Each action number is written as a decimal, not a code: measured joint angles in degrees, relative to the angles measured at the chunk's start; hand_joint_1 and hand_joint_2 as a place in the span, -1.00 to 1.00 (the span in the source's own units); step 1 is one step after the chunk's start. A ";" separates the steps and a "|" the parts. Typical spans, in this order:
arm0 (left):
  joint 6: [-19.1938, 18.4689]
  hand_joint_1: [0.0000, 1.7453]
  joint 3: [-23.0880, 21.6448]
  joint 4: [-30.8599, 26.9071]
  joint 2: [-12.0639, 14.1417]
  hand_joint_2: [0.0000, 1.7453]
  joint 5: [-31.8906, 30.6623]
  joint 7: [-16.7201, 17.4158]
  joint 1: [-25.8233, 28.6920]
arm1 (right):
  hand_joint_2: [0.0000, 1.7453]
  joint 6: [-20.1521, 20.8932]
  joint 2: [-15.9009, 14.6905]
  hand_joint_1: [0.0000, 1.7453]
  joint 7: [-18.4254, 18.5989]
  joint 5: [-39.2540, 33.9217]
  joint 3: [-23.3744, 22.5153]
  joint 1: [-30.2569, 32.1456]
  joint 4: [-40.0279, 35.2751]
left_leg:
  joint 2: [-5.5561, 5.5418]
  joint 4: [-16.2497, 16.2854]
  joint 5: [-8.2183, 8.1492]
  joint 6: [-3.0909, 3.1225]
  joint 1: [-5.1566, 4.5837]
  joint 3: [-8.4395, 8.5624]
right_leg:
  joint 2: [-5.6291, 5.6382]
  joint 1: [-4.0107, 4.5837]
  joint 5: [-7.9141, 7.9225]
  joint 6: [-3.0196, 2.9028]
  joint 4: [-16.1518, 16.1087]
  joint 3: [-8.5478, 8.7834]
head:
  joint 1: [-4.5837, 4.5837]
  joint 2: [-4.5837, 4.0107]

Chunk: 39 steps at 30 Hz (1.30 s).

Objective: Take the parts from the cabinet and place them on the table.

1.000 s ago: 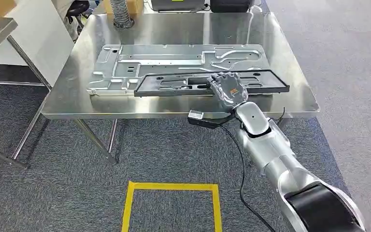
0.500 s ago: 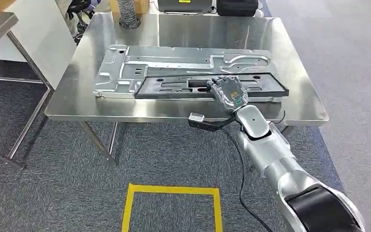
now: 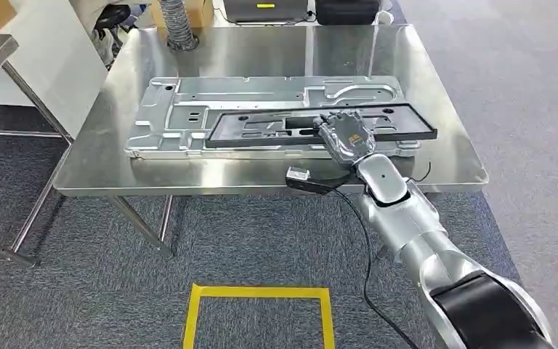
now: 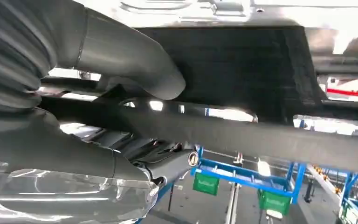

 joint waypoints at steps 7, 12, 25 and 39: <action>0.07 -1.00 0.00 0.04 0.09 1.00 0.33 -0.22 -0.05 | 1.00 -0.31 0.07 1.00 0.15 -0.26 0.28 -0.32 0.35 | -0.23 -15.04 6.39 1.40 -0.30 6.27 | 0.12 0.13 -1.86 1.89 0.64 0.97 | -0.07 -0.02; -0.28 -1.00 0.00 0.04 0.07 1.00 0.37 -0.28 -0.16 | 1.00 -0.31 0.07 1.00 0.35 -0.31 0.48 -0.67 0.44 | -0.14 -15.83 6.09 2.69 -0.03 7.33 | 0.00 -0.08 -8.78 3.01 14.97 -6.11 | 0.28 0.00; -0.18 -1.00 -0.02 0.11 0.00 1.00 0.28 -0.24 -0.19 | 1.00 -0.41 -0.13 1.00 0.61 -0.37 0.96 -0.91 1.00 | -0.17 -13.32 2.22 0.62 -0.65 8.63 | -0.22 0.07 1.46 -0.20 -0.45 -1.19 | -0.13 0.00; -0.13 -1.00 0.00 0.13 0.07 1.00 0.39 -0.39 -0.09 | 1.00 -0.35 -0.07 1.00 1.14 -0.46 1.14 -0.11 1.05 | -0.14 -16.17 6.60 1.84 0.15 7.44 | 0.06 0.36 -2.44 1.90 0.61 1.75 | -0.48 0.00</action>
